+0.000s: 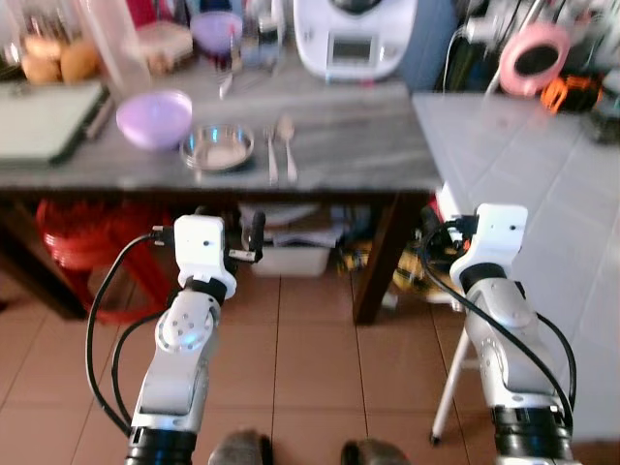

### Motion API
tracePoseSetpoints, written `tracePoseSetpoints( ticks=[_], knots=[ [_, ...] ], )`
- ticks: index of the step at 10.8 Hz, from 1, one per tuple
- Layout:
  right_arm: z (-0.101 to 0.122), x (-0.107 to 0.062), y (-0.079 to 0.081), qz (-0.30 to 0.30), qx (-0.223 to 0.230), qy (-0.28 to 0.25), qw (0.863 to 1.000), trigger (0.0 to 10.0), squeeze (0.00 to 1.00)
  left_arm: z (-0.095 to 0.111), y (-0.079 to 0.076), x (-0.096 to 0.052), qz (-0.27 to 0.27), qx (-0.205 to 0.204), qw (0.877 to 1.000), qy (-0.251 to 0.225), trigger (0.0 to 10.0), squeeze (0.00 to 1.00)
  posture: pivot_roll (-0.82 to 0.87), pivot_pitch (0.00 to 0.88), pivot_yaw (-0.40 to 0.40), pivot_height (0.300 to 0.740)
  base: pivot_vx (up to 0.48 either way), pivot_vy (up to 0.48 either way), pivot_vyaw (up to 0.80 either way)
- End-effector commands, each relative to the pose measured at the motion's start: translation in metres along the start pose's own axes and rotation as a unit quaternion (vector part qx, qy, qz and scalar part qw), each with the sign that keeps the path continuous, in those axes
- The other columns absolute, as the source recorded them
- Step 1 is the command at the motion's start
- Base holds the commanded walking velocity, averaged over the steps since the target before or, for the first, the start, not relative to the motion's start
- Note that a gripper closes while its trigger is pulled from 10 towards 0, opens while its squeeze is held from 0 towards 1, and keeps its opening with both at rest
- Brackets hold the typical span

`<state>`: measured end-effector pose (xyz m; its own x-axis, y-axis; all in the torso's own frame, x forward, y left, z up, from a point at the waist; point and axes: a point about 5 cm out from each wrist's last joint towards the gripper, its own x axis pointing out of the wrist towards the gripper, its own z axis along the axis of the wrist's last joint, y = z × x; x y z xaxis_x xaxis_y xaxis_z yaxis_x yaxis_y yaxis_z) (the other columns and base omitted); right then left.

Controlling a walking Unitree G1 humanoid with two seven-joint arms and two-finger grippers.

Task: Setting the table

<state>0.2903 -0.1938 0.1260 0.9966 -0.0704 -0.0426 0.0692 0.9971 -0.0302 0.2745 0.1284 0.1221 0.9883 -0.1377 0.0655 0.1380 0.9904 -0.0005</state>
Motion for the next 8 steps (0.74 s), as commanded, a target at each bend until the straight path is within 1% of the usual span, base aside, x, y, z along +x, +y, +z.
tracePoseSetpoints(
  ticks=[1,3,6,8],
  knots=[
    [0.0012,0.0015,0.0022,0.005,0.002,0.001,1.0,10.0,0.0,-0.0017,0.0004,-0.0006,-0.002,0.007,1.0,0.006,10.0,0.0,-0.01,0.0,0.014,0.74,-0.285,0.0,0.0],
    [0.0015,0.0019,0.0028,0.006,0.002,0.0,1.0,10.0,0.0,-0.0007,0.0003,-0.0002,-0.003,0.009,1.0,0.002,10.0,0.0,-0.01,0.0,0.015,0.74,0.0,0.0,0.0],
    [0.0013,0.002,0.0003,0.001,-0.001,0.001,1.0,10.0,0.0,0.0038,-0.0017,-0.0015,-0.028,0.008,0.999,-0.014,10.0,0.0,0.0,0.0,0.014,0.74,0.0,0.0,0.0],
    [0.0008,0.0019,0.001,0.002,-0.001,0.002,1.0,10.0,0.0,0.0042,-0.0021,-0.0019,-0.031,0.01,0.999,-0.016,10.0,0.0,-0.01,0.0,0.018,0.74,0.0,0.0,0.0]
  ],
)
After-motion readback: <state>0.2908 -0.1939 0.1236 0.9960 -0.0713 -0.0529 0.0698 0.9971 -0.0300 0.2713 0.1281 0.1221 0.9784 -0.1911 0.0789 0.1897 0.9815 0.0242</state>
